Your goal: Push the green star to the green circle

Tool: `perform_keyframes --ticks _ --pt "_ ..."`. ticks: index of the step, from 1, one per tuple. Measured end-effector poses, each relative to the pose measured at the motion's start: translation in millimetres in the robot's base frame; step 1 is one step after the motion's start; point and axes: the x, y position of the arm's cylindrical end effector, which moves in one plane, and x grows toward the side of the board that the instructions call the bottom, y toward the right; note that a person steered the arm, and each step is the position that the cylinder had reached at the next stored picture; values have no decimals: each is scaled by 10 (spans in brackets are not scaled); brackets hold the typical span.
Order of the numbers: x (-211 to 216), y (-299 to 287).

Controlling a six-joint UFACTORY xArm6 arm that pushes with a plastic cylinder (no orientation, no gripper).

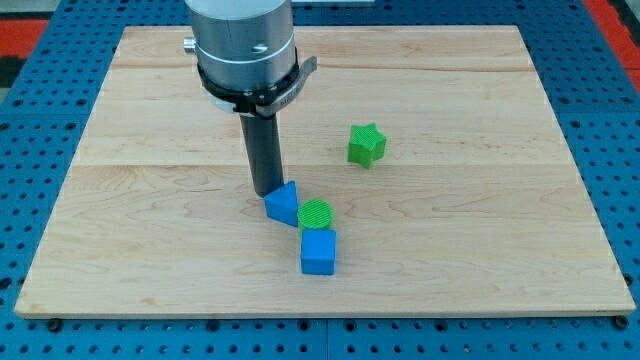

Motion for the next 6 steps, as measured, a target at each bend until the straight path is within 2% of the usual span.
perform_keyframes --ticks 2,3,4,6 --pt "-791 144" --pt "-1223 769" --pt "-1056 1210" --pt "-517 926"
